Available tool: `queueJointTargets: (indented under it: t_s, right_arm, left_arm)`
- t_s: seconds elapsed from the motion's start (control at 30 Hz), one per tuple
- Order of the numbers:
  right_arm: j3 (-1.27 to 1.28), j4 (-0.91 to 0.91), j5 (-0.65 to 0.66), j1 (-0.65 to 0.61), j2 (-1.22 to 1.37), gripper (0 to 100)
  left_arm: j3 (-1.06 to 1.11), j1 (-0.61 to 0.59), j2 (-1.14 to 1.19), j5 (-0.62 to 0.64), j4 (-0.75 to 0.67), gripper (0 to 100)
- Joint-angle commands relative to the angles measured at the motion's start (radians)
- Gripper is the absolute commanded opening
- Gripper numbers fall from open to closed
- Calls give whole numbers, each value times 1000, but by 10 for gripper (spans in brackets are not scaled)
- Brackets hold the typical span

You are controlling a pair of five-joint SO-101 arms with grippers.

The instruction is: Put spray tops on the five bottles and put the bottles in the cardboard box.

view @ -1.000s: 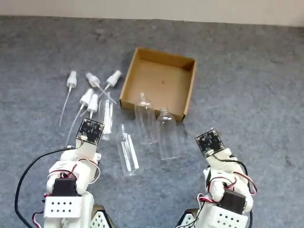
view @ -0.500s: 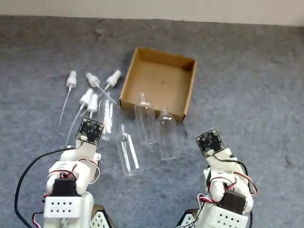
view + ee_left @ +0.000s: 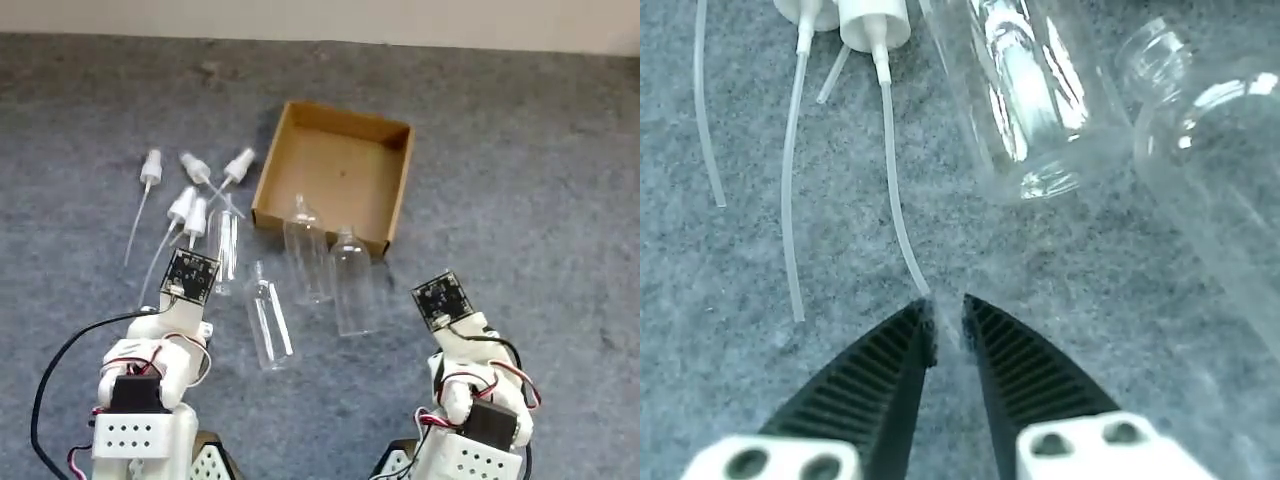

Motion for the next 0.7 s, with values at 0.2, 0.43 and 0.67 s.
queueJointTargets:
  t_s: [0.2, 0.43, 0.67]
  right_arm:
    - [170, 38, 11, 7, 2, 16]
    - [170, 38, 11, 7, 2, 16]
    - [170, 38, 11, 7, 2, 16]
  left_arm:
    - [27, 13, -8, 3, 5, 5]
    - [27, 13, -8, 3, 5, 5]
    - [27, -28, -13, 3, 5, 5]
